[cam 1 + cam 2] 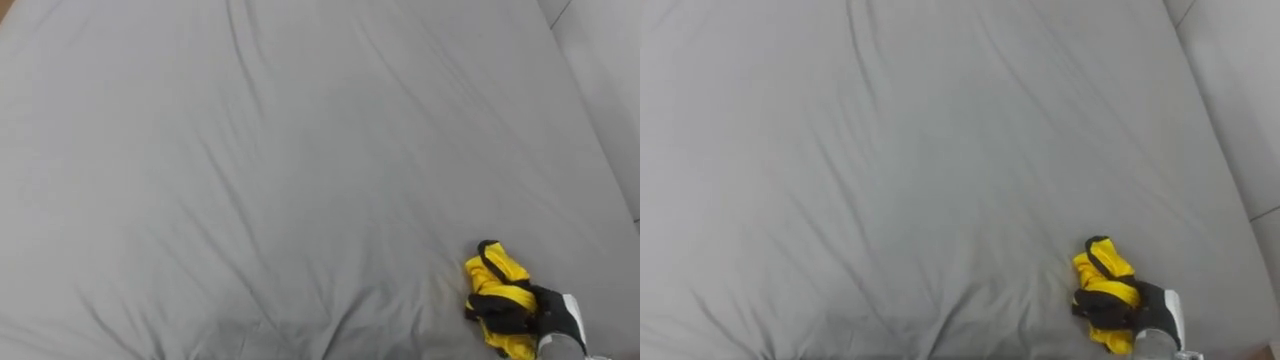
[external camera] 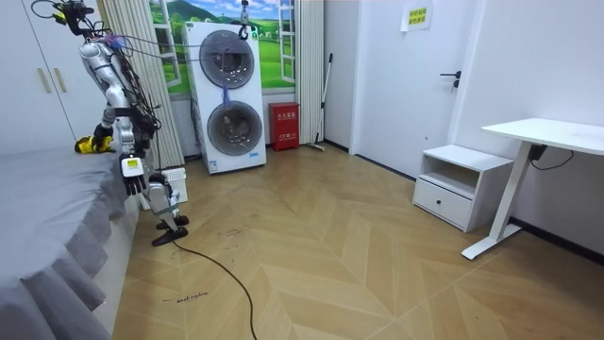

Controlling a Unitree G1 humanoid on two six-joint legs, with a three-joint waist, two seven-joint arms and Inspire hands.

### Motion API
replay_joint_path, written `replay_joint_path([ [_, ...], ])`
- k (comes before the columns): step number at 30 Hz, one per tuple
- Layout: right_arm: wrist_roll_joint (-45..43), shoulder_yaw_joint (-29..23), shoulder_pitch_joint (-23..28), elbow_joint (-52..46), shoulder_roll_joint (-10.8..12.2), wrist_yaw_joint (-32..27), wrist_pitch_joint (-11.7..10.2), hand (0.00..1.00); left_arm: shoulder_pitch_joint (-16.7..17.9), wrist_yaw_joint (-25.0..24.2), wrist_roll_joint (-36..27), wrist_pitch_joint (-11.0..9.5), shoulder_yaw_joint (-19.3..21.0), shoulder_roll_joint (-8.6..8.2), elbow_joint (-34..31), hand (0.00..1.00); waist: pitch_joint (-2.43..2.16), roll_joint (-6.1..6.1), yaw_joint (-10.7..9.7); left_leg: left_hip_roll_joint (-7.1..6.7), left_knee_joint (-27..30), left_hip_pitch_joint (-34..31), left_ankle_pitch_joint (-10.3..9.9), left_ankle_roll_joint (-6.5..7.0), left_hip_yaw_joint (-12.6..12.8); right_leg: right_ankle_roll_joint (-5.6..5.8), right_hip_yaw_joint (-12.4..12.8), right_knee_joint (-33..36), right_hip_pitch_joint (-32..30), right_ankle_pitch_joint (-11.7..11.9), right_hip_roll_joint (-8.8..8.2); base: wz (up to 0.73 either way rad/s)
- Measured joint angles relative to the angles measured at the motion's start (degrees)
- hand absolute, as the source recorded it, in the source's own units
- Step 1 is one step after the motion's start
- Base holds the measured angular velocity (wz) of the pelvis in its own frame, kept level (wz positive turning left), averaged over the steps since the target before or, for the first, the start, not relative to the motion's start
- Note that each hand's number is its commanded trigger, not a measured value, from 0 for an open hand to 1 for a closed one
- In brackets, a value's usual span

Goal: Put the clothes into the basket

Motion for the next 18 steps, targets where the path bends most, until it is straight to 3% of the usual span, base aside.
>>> replay_joint_path([
  [9,8.32,-0.13,8.28,-18.65,0.02,-0.01,-0.03,1.00,0.74,1.03,0.57,-0.36,0.12,-0.03,-0.63,0.00,0.23,-0.70,-1.00,-0.23,-1.35,4.51,-0.01,-0.01,0.99,0.46,1.08,-1.21,4.14,-0.15,0.00,-0.06],
  [14,8.85,-2.01,12.13,-29.16,0.16,0.19,0.43,1.00,2.11,1.56,1.06,-0.29,1.80,-0.12,-1.04,0.00,0.17,-1.16,-2.67,-0.47,-1.60,8.06,-0.04,-0.02,1.98,0.78,2.96,-2.10,7.08,-0.32,-0.10,-0.17],
  [18,12.07,-4.92,15.00,-38.55,0.14,0.12,0.82,1.00,3.61,2.29,4.17,0.35,2.45,-0.53,-4.88,0.00,0.03,-1.38,-3.66,-0.40,-1.85,10.92,-0.05,-0.03,4.30,0.82,6.01,-2.07,8.84,-0.33,0.02,-0.38],
])
